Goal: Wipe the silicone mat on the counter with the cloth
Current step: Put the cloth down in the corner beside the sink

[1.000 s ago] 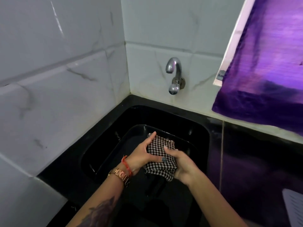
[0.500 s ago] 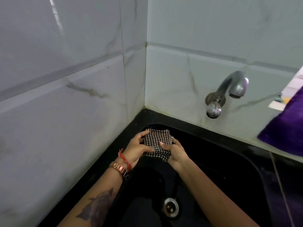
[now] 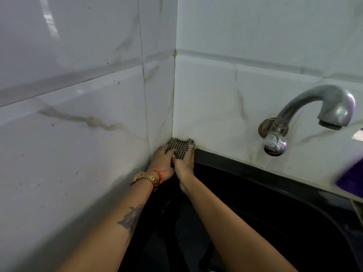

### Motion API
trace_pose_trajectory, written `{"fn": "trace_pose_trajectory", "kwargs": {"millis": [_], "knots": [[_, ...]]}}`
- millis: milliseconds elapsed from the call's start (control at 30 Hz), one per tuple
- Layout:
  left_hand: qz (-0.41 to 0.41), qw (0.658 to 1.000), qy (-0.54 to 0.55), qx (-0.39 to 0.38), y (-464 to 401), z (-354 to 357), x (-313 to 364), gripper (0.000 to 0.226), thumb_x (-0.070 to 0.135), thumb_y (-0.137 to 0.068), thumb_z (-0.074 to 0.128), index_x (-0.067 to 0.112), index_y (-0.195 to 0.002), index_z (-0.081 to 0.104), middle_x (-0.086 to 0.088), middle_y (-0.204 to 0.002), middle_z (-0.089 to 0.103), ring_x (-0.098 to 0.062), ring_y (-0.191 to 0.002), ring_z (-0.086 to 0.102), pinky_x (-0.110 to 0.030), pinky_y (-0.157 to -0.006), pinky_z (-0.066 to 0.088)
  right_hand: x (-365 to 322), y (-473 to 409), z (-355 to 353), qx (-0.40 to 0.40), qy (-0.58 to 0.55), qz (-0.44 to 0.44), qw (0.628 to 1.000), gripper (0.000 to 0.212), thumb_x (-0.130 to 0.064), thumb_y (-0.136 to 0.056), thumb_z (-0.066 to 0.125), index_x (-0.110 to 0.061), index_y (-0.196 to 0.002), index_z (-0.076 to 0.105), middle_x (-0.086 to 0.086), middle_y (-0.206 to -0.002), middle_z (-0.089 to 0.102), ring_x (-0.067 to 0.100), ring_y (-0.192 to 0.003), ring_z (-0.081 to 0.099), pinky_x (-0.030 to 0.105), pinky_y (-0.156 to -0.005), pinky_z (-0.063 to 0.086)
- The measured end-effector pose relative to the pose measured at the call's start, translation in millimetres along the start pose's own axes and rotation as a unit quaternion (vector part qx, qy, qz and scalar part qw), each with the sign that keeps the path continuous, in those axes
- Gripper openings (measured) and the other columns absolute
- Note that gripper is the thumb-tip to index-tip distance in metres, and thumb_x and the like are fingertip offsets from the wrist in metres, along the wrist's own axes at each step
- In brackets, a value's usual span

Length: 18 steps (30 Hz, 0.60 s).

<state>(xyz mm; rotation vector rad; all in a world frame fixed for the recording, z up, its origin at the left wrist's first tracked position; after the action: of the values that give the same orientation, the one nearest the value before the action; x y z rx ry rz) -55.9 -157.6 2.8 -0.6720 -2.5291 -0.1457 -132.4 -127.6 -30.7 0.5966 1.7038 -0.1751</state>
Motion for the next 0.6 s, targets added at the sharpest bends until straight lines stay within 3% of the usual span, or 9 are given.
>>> {"fn": "trace_pose_trajectory", "kwargs": {"millis": [67,133,200,267,333,600], "knots": [[-0.001,0.996,-0.076,-0.048,5.4,14.2,-2.2,0.057,0.011,-0.088,0.047,0.01,-0.141,0.027,-0.011,-0.153,0.023,-0.028,-0.141,0.019,-0.036,-0.117,0.016,4.4,4.9,-1.2,-0.013,0.186,-0.001,0.982,0.076,-0.037,-0.095,0.045,-0.026,-0.15,-0.006,0.003,-0.159,-0.013,0.024,-0.146,0.007,0.046,-0.116,0.011],[-0.014,0.989,-0.12,-0.09,12.8,21.3,-6.6,0.066,0.013,-0.087,0.045,0.012,-0.146,0.015,-0.008,-0.157,0.012,-0.027,-0.144,0.01,-0.038,-0.119,0.009,5.4,9.5,-6.3,-0.036,0.22,-0.012,0.975,0.075,-0.037,-0.096,0.044,-0.027,-0.149,-0.008,0.002,-0.158,-0.019,0.024,-0.147,0.002,0.046,-0.116,0.009],[-0.007,0.994,-0.09,-0.06,19.6,14.0,-3.0,0.072,0.011,-0.084,0.047,0.013,-0.147,0.013,-0.007,-0.157,0.01,-0.025,-0.145,0.008,-0.037,-0.119,0.009,3.7,18.2,-14.6,-0.048,0.193,-0.04,0.979,0.074,-0.038,-0.095,0.044,-0.029,-0.149,-0.005,0.0,-0.158,-0.016,0.021,-0.147,0.0,0.046,-0.117,0.007],[0.009,0.999,0.03,0.04,33.6,-4.1,9.8,0.07,0.009,-0.084,0.05,0.014,-0.146,0.018,-0.006,-0.156,0.016,-0.022,-0.144,0.014,-0.032,-0.119,0.012,-0.7,36.9,-28.2,-0.045,0.146,-0.073,0.986,0.072,-0.042,-0.095,0.045,-0.03,-0.15,0.0,-0.003,-0.159,-0.01,0.019,-0.147,0.001,0.046,-0.119,0.007],[0.013,0.982,0.142,0.124,55.6,-16.5,24.5,0.063,0.013,-0.088,0.051,0.017,-0.145,0.023,-0.002,-0.154,0.023,-0.016,-0.142,0.021,-0.031,-0.118,0.017,-3.1,62.4,-45.9,-0.041,0.093,-0.099,0.99,0.069,-0.045,-0.094,0.045,-0.03,-0.15,0.007,-0.005,-0.16,-0.003,0.016,-0.147,0.003,0.046,-0.12,0.008],[-0.029,0.956,0.261,0.128,142.2,-2.9,102.7,0.061,0.031,-0.09,0.054,0.022,-0.143,0.027,0.0,-0.153,0.026,-0.016,-0.141,0.024,-0.031,-0.111,0.023,-13.2,165.6,-140.5,-0.012,-0.041,-0.091,0.995,0.058,-0.043,-0.095,0.045,-0.031,-0.147,0.024,-0.006,-0.158,0.016,0.013,-0.145,0.016,0.032,-0.115,0.018]]}}
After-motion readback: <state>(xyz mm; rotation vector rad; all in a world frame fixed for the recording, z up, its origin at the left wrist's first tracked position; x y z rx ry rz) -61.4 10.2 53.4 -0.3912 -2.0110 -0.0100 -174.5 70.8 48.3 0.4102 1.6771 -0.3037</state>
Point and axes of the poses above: each hand's wrist, its own y-axis away from the middle knuckle, its own z-axis out of the palm, x = y × z, the point moved 8 cm from there along -y, towards the middle knuckle
